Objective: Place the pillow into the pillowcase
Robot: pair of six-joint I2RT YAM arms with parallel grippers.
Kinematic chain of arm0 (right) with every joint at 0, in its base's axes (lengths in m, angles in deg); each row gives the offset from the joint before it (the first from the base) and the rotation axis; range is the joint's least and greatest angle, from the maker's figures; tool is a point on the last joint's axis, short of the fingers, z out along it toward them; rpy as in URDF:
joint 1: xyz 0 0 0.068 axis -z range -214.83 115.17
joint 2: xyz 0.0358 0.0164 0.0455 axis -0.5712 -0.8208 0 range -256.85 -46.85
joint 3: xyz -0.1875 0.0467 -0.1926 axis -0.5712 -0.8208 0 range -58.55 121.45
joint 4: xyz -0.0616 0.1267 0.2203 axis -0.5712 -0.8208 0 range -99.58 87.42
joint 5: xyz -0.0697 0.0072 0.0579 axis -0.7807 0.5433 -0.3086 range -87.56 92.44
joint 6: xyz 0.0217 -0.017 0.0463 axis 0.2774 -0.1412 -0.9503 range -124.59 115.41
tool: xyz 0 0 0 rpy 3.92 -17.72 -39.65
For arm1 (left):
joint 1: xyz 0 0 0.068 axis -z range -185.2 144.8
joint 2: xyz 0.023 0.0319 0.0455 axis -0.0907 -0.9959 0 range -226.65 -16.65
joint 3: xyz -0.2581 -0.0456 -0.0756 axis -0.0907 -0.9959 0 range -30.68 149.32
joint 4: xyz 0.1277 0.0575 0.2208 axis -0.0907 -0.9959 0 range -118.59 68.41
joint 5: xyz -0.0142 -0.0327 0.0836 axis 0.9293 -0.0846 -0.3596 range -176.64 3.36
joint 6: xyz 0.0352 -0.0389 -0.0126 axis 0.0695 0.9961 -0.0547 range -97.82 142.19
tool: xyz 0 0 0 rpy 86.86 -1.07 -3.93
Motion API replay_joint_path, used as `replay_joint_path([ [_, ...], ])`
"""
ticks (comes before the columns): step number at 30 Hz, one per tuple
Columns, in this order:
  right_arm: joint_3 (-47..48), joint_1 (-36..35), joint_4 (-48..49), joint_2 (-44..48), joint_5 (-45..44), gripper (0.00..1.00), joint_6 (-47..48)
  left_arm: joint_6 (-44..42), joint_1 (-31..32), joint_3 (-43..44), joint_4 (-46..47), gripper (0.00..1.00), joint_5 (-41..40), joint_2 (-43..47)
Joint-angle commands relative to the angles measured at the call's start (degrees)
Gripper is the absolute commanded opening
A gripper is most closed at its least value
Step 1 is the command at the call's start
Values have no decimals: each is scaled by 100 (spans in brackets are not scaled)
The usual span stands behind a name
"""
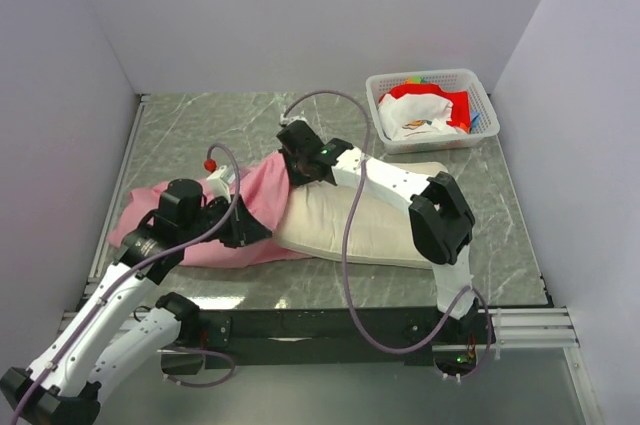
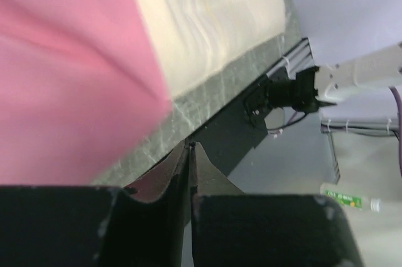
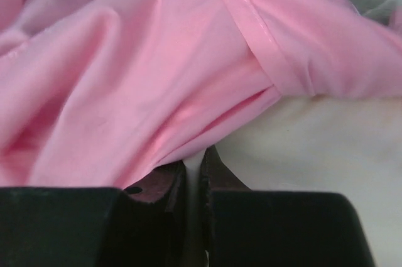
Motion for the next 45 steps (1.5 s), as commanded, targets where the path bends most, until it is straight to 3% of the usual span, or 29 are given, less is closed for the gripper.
replay_joint_path([
  [1, -71, 386, 677, 229, -81, 0, -455, -251, 40, 403, -663, 10, 371, 208],
  [5, -229, 650, 808, 412, 385, 0, -631, -384, 48, 281, -1333, 5, -175, 304],
  [8, -169, 703, 818, 405, 509, 0, -728, -157, 48, 123, -1125, 6, -78, 410],
  [9, -116, 677, 809, 361, 596, 0, -746, -68, 48, 166, -1071, 11, -139, 401],
  [10, -107, 685, 818, 317, 640, 0, -772, 54, 48, 219, -1027, 32, -566, 340],
  [12, -202, 668, 853, 246, 649, 0, -807, 503, 48, 289, -774, 43, -1113, 287],
  [13, -282, 676, 966, 281, 667, 0, -851, 634, 48, 289, -667, 61, -1324, 226],
  [19, -529, 677, 1099, 378, 676, 0, -869, 1251, 294, -1, 193, 83, -2564, -151],
  [23, -529, 676, 1108, 378, 658, 0, -878, 1233, 935, 262, 239, 86, -3785, -880],
  [26, -546, 677, 1082, 387, 562, 0, -860, 1295, 1594, 553, 169, 83, -4664, -1478],
  [29, -555, 668, 1081, 422, 553, 0, -877, 1496, 1929, 851, -164, 71, -5552, -2014],
  [32, -529, 668, 1108, 457, 544, 0, -913, 1717, 2096, 922, -367, 51, -6361, -2235],
  [33, -502, 676, 1082, 440, 492, 0, -939, 1699, 2114, 922, -350, 32, -6380, -2209],
  [36, -362, 703, 1003, 361, 325, 0, -1044, 1507, 2131, 949, -402, 4, -6188, -2095],
  [37, -327, 712, 1002, 352, 272, 0, -1071, 1323, 2131, 957, -437, 1, -5926, -2077],
  [40, -230, 764, 985, 299, 18, 0, -1264, 902, 2131, 1054, -753, 1, -5284, -1998],
  [45, -317, 817, 1186, 316, -264, 0, -1589, 180, 2201, 984, -1008, 1, -3306, -1709],
])
